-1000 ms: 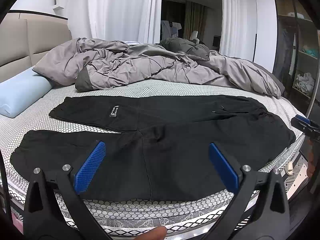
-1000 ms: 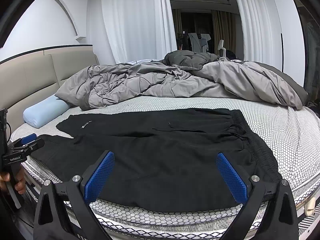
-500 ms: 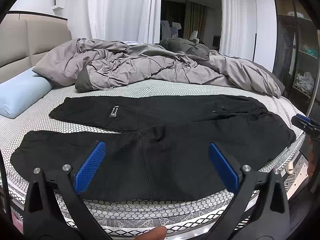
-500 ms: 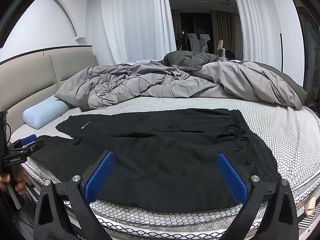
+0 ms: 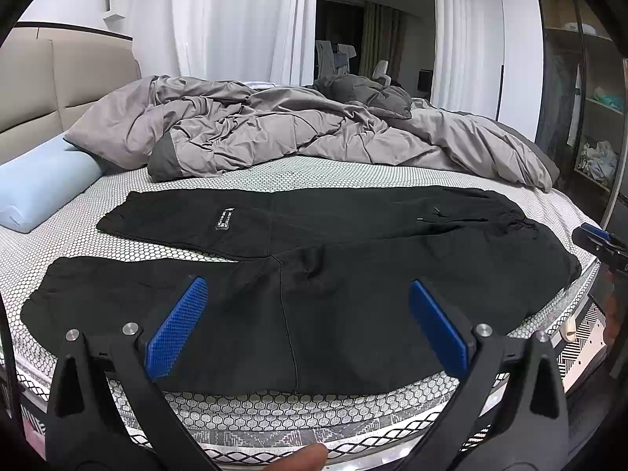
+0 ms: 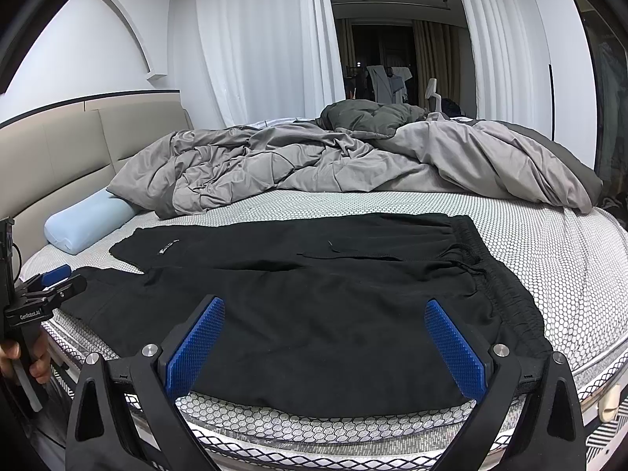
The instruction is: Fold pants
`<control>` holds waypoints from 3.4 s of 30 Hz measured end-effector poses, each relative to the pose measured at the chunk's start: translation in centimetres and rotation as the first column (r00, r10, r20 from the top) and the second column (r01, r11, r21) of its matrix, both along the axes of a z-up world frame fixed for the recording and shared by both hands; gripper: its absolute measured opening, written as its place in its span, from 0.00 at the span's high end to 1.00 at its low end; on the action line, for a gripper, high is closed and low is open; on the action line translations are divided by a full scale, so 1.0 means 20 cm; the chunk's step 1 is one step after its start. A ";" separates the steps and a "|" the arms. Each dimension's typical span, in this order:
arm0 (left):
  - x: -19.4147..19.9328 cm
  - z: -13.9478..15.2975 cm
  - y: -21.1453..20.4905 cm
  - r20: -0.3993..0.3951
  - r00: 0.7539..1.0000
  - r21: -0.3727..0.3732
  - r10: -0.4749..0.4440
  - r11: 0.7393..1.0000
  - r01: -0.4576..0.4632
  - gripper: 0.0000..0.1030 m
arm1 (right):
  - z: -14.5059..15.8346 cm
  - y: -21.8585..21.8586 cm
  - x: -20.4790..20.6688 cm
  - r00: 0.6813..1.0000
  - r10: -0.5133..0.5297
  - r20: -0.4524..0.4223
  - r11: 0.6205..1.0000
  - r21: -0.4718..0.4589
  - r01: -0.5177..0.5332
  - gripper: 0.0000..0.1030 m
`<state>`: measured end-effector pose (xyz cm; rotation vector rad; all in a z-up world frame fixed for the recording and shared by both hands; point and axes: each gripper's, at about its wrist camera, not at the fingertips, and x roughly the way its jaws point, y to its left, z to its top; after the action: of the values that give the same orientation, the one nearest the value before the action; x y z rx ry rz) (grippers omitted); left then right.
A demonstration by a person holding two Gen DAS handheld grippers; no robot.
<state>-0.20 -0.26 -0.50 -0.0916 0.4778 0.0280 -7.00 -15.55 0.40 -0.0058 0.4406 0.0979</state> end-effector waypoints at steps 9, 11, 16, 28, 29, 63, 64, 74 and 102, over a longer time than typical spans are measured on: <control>0.00 0.00 0.00 0.000 1.000 0.000 0.000 1.000 0.000 0.01 | 0.00 0.00 0.00 1.000 0.000 0.000 1.000 0.001 0.000 0.00; 0.00 0.00 0.00 0.000 1.000 0.001 0.000 1.000 0.000 0.01 | 0.00 0.00 0.00 1.000 0.000 0.000 1.000 0.002 0.000 0.00; 0.00 0.00 0.00 0.000 1.000 0.000 0.001 1.000 -0.001 0.01 | 0.00 0.00 0.00 1.000 -0.002 -0.001 1.000 0.002 0.002 0.00; 0.01 0.00 0.14 -0.006 1.000 -0.049 0.011 0.999 -0.011 0.01 | -0.01 -0.05 0.01 1.000 -0.024 -0.005 1.000 0.015 0.025 0.00; 0.00 0.00 0.15 -0.004 1.000 -0.054 0.015 0.998 -0.015 0.01 | 0.00 -0.06 0.01 1.000 -0.019 -0.002 0.999 0.026 0.020 0.00; -0.11 -0.45 1.71 -0.316 0.854 -0.419 0.413 0.746 -0.517 0.67 | -0.19 -0.45 0.20 0.972 -0.162 -0.173 0.956 0.218 0.198 0.00; -0.09 -0.46 1.74 -0.318 0.853 -0.436 0.414 0.735 -0.519 0.82 | -0.19 -0.47 0.21 0.970 -0.163 -0.180 0.953 0.226 0.202 0.00; 0.01 -0.41 1.89 -0.246 0.856 -0.400 0.455 0.757 -0.517 0.99 | -0.20 -0.79 -0.02 0.915 -0.325 -0.239 0.867 0.313 0.389 0.02; -0.23 -0.36 1.69 -0.277 0.864 -0.407 0.420 0.763 -0.502 0.70 | -0.17 -1.02 0.22 0.866 -0.386 -0.319 0.883 0.144 0.446 0.42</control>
<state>-4.83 33.54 -7.75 -0.6951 0.6178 0.4164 -2.60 -35.89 -2.95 0.3210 0.7067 -0.2898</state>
